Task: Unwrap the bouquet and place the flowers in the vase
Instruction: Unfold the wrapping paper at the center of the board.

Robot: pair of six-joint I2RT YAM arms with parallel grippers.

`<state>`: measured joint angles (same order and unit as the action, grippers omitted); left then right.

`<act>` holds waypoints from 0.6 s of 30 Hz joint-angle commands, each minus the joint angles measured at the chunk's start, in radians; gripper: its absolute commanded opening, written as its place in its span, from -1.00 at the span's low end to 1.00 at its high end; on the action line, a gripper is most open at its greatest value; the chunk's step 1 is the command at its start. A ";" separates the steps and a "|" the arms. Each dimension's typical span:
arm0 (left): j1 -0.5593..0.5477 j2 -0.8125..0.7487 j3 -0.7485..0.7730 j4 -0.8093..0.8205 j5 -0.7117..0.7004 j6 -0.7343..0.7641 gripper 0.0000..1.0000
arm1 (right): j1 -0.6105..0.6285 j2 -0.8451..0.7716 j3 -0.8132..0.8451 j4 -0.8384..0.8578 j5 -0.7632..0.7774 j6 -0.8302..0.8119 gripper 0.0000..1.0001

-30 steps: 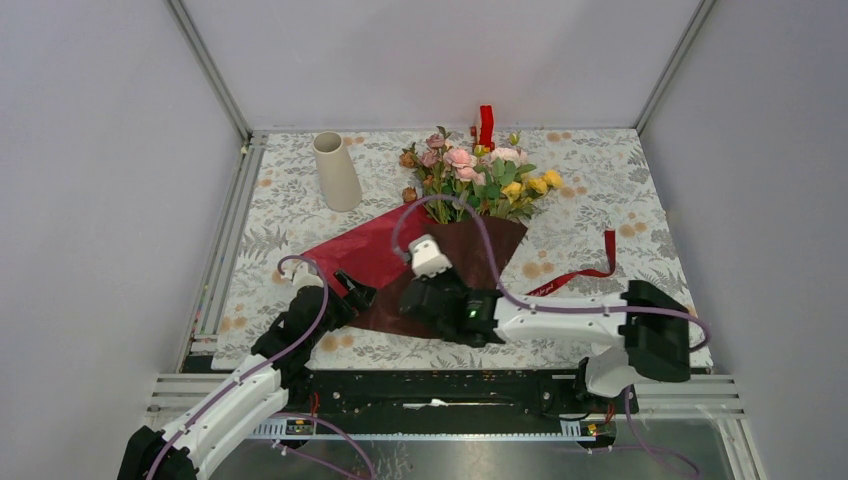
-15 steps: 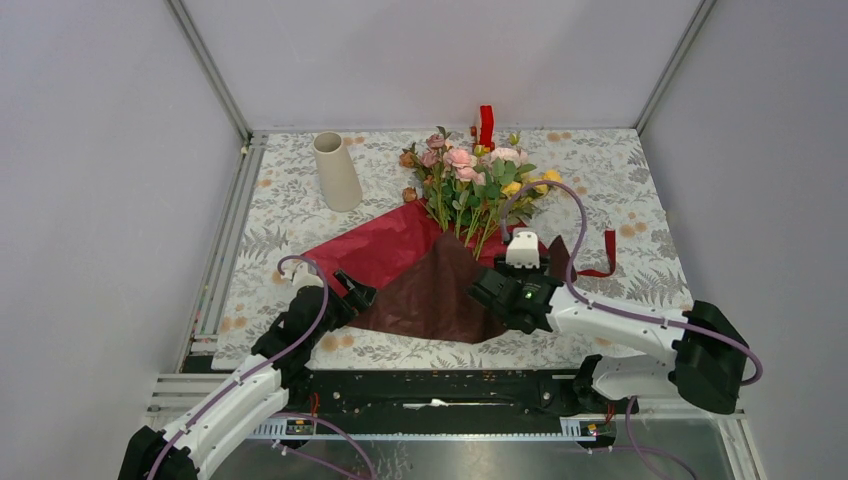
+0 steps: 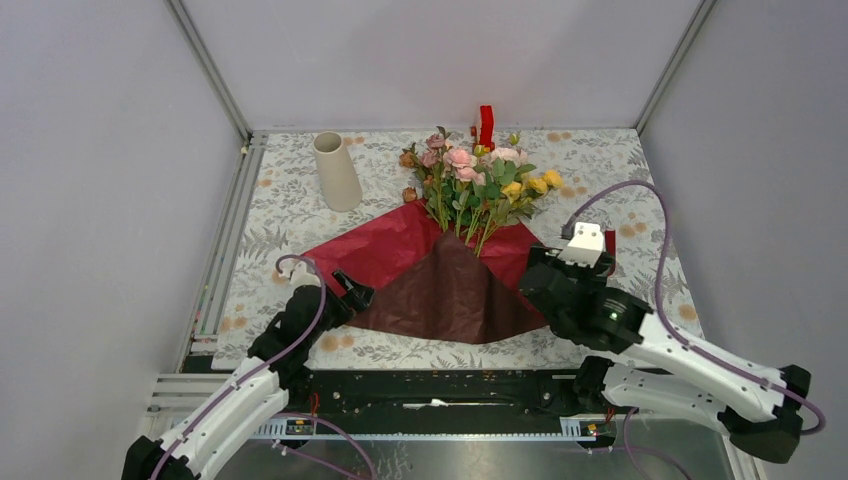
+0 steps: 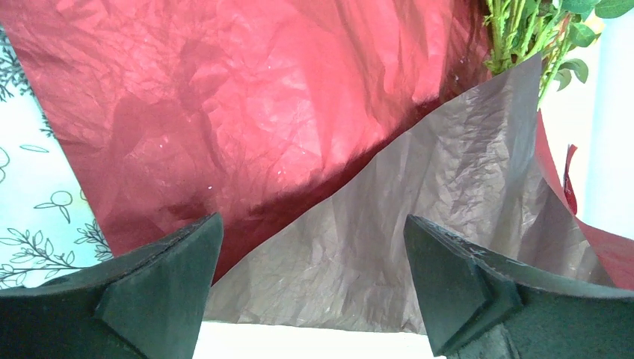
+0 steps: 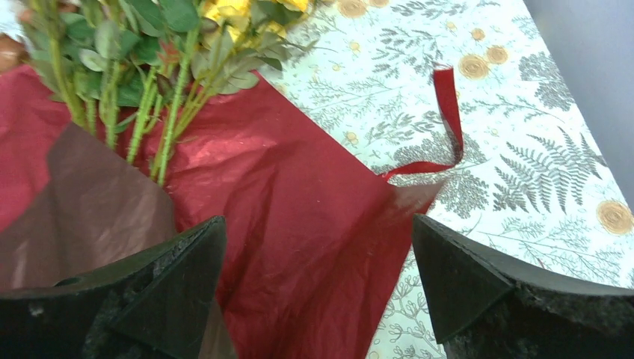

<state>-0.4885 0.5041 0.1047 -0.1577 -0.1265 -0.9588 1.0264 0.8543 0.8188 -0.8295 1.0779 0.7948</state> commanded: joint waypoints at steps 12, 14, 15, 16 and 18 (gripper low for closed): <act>0.028 0.014 0.264 -0.080 0.102 0.156 0.97 | -0.005 0.003 0.064 0.199 -0.584 -0.226 0.75; 0.027 0.052 0.256 -0.045 0.121 0.160 0.97 | -0.005 0.032 0.034 0.244 -0.678 -0.186 0.69; 0.027 0.071 0.248 -0.021 0.154 0.156 0.97 | -0.005 0.047 0.019 0.261 -0.715 -0.159 0.66; 0.025 0.091 0.238 0.006 0.181 0.147 0.96 | -0.005 0.064 0.001 0.277 -0.749 -0.125 0.65; 0.017 0.128 0.215 0.061 0.226 0.126 0.94 | -0.005 0.094 -0.028 0.299 -0.800 -0.080 0.63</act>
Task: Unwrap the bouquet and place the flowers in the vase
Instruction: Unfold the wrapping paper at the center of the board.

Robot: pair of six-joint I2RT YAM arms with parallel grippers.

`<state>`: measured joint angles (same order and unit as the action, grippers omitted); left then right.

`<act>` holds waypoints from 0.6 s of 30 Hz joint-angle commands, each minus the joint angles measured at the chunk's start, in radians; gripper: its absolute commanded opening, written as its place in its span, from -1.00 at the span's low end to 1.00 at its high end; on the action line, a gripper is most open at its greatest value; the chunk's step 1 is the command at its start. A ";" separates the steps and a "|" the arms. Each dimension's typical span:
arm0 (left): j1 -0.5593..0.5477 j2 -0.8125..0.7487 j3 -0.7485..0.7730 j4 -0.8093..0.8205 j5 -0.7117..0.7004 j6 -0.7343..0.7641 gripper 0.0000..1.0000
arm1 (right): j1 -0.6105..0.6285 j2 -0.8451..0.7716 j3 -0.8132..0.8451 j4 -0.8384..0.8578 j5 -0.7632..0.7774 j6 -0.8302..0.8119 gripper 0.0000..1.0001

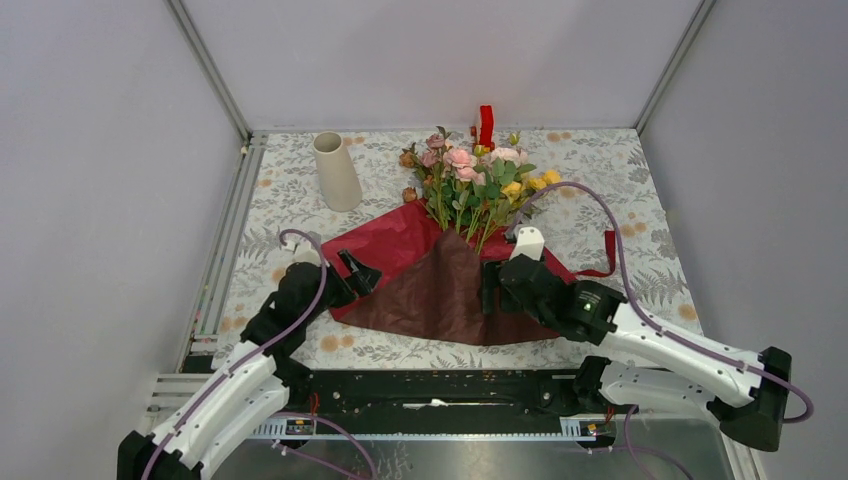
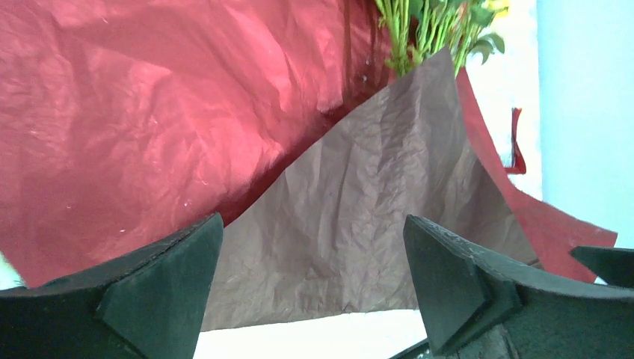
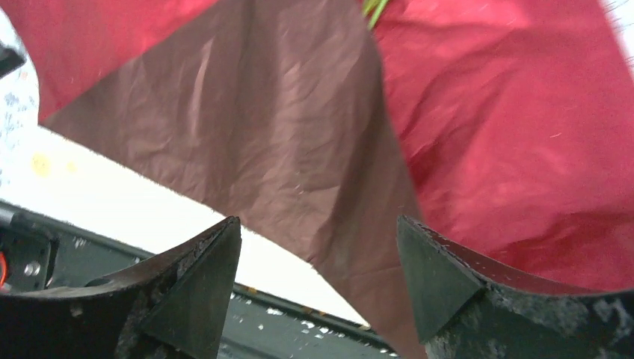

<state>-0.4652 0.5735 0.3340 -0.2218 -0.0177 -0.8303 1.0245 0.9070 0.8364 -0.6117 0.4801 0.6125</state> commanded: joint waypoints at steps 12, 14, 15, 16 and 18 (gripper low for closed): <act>-0.032 0.164 -0.170 0.283 0.136 -0.085 0.98 | -0.077 0.147 -0.223 0.077 -0.247 0.313 0.62; -0.023 0.147 -0.186 0.271 0.121 -0.091 0.98 | -0.109 0.142 -0.259 0.077 -0.254 0.334 0.64; -0.017 0.136 -0.192 0.259 0.114 -0.094 0.98 | -0.121 0.138 -0.275 0.078 -0.252 0.343 0.66; -0.012 0.120 -0.197 0.247 0.106 -0.096 0.98 | -0.132 0.136 -0.289 0.078 -0.248 0.350 0.68; 0.001 0.092 -0.209 0.227 0.095 -0.101 0.98 | -0.157 0.134 -0.321 0.077 -0.246 0.365 0.71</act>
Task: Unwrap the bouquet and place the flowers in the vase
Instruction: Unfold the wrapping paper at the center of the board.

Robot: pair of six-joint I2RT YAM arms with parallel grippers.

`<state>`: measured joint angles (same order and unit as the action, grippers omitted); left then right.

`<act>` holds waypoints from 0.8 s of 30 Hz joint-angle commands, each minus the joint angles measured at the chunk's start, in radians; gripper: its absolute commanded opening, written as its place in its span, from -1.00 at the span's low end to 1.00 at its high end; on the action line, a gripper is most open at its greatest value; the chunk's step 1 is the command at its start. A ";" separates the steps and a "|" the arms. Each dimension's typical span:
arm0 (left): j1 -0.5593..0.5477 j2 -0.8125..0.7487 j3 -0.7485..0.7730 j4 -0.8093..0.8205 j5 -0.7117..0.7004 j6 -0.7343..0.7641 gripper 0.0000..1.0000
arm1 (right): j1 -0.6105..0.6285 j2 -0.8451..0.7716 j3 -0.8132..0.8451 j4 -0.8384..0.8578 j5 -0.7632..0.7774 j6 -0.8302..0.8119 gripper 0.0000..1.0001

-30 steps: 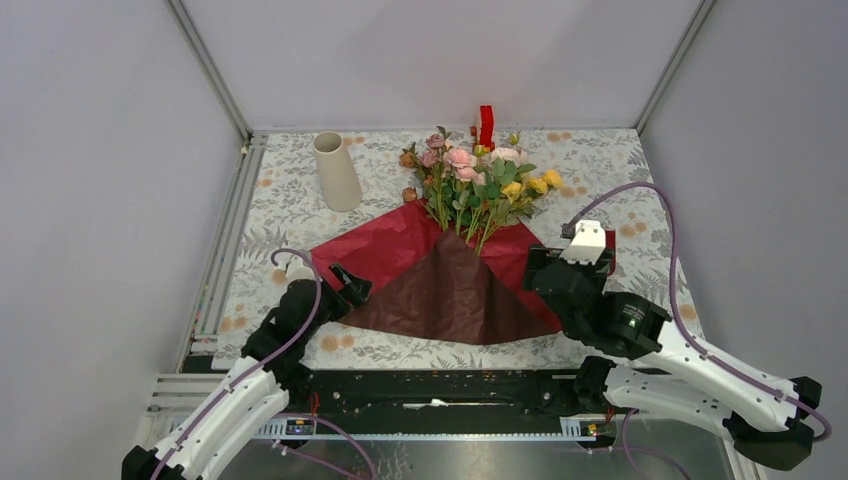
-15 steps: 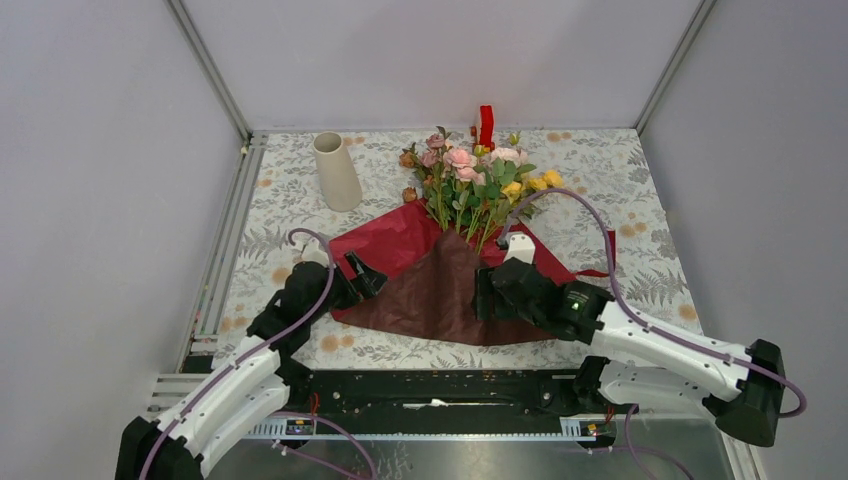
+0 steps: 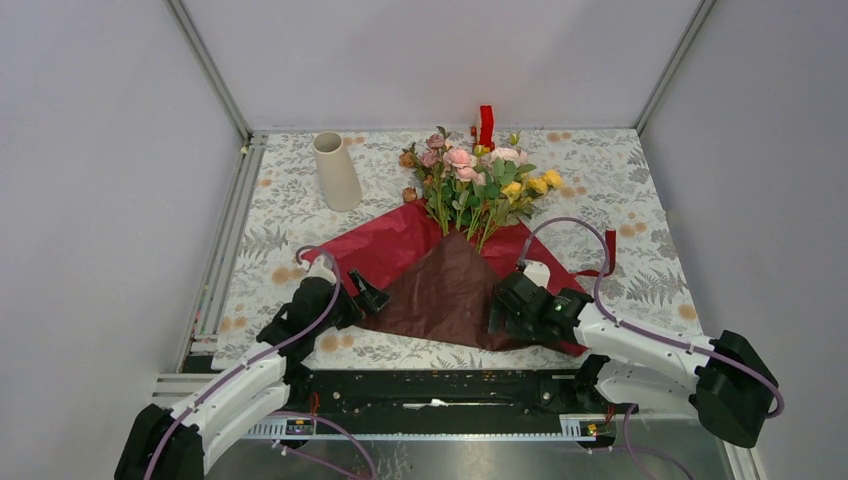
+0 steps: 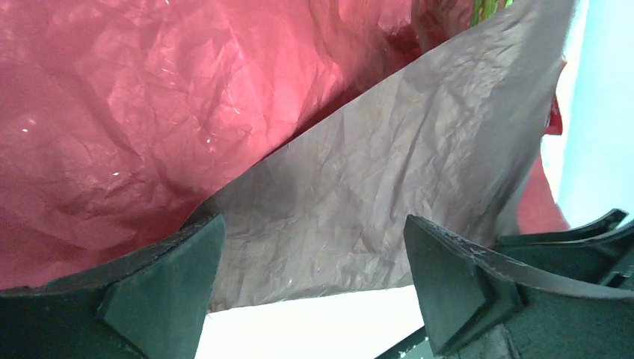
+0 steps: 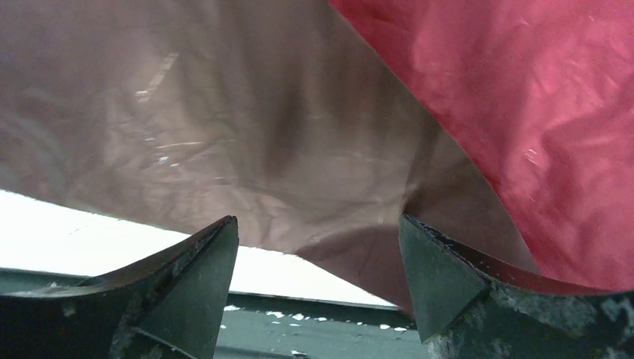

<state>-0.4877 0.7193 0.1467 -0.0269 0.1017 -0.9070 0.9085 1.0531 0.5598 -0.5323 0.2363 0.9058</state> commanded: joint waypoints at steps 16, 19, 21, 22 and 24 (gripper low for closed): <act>0.077 -0.170 0.003 -0.130 -0.050 0.005 0.98 | -0.080 -0.185 -0.039 -0.315 0.145 0.200 0.85; 0.087 -0.166 0.036 -0.155 -0.046 0.038 0.98 | -0.080 -0.212 -0.009 -0.402 0.191 0.208 0.85; 0.089 -0.172 0.070 -0.191 -0.056 0.068 0.98 | -0.080 -0.231 0.027 -0.452 0.216 0.198 0.85; 0.090 -0.176 0.093 -0.213 -0.065 0.087 0.98 | -0.080 -0.244 0.044 -0.469 0.224 0.184 0.85; 0.090 -0.186 0.144 -0.264 -0.088 0.123 0.97 | -0.080 -0.271 0.091 -0.488 0.238 0.154 0.84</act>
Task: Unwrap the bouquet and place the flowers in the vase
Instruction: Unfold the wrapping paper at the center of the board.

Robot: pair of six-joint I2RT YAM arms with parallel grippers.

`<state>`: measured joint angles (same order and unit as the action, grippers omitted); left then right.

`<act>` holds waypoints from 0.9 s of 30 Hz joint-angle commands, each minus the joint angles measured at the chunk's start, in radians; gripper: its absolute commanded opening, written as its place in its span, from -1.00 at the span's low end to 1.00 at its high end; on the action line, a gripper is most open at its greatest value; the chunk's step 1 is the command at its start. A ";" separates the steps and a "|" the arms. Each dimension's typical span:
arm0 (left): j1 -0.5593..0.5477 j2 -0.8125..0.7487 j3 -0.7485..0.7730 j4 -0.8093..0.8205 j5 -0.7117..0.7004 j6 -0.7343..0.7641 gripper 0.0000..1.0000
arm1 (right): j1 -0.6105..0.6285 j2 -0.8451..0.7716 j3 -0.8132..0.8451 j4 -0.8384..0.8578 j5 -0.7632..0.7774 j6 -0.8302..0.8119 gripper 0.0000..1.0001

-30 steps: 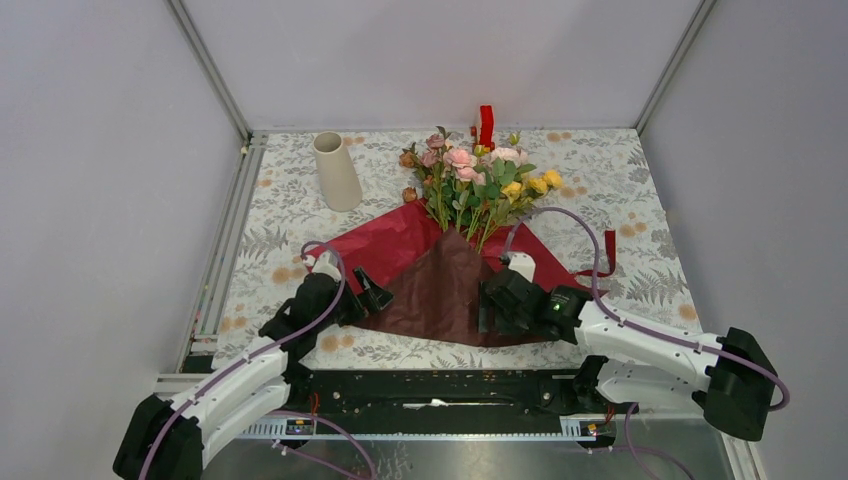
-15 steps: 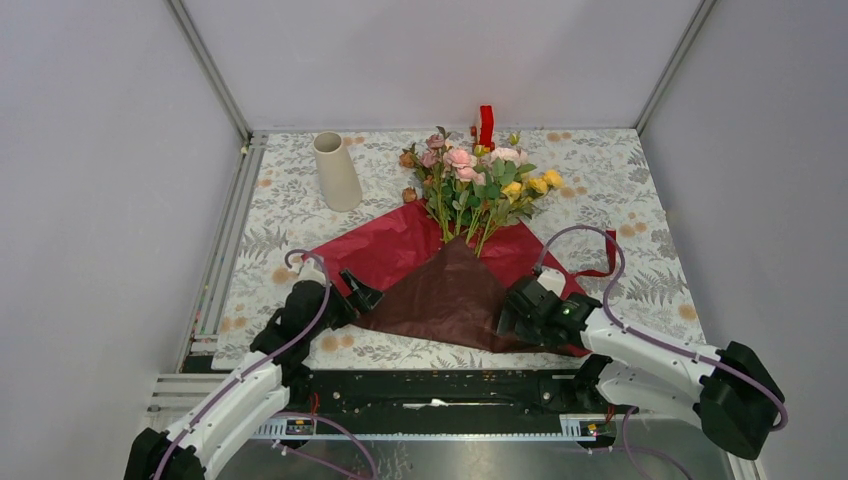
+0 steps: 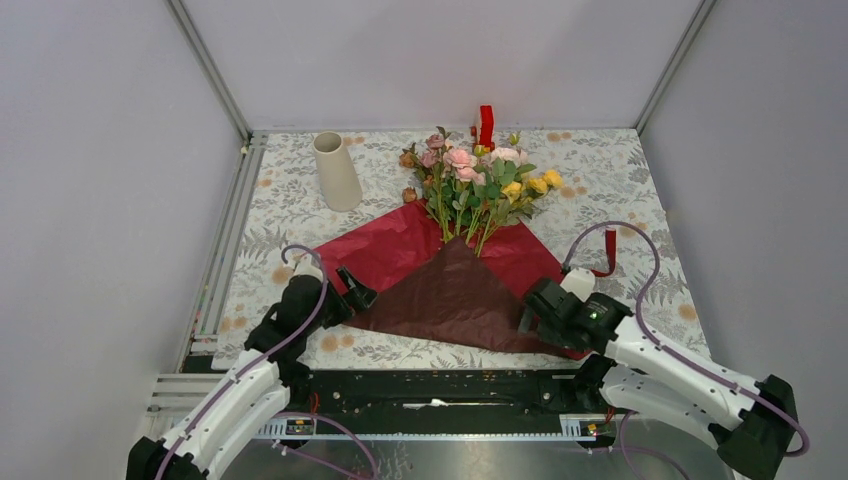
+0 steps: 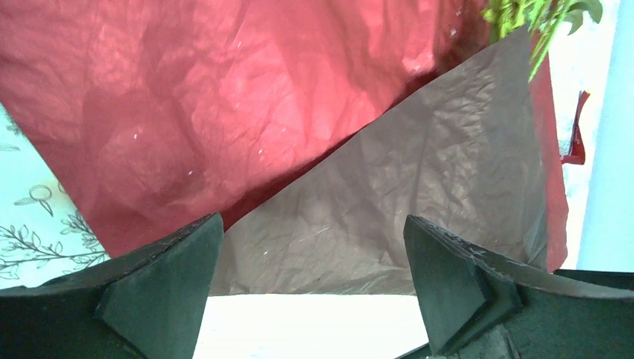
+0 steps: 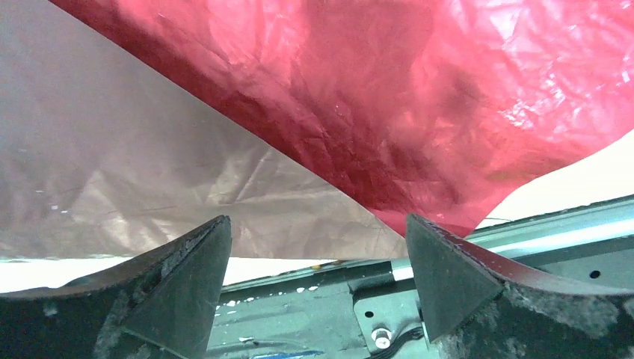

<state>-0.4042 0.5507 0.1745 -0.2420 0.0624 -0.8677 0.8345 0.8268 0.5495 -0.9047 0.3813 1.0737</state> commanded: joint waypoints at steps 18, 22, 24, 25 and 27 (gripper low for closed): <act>-0.225 0.236 0.187 0.253 0.016 -0.025 0.90 | 0.034 0.147 0.046 0.583 -0.466 -0.249 0.20; -0.283 0.346 0.183 0.349 0.009 -0.046 0.90 | 0.052 0.228 0.005 0.672 -0.454 -0.182 0.18; -0.295 0.396 0.177 0.399 0.016 -0.057 0.90 | 0.052 0.265 -0.014 0.689 -0.443 -0.152 0.18; -0.299 0.422 0.175 0.423 0.020 -0.060 0.90 | 0.052 0.279 -0.025 0.701 -0.442 -0.141 0.18; -0.305 0.470 0.178 0.464 0.028 -0.061 0.90 | 0.052 0.301 -0.046 0.721 -0.432 -0.118 0.18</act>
<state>-0.6956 0.9565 0.3576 0.0517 0.0784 -0.9028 0.8783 1.0927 0.5362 -0.2852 -0.0433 0.8852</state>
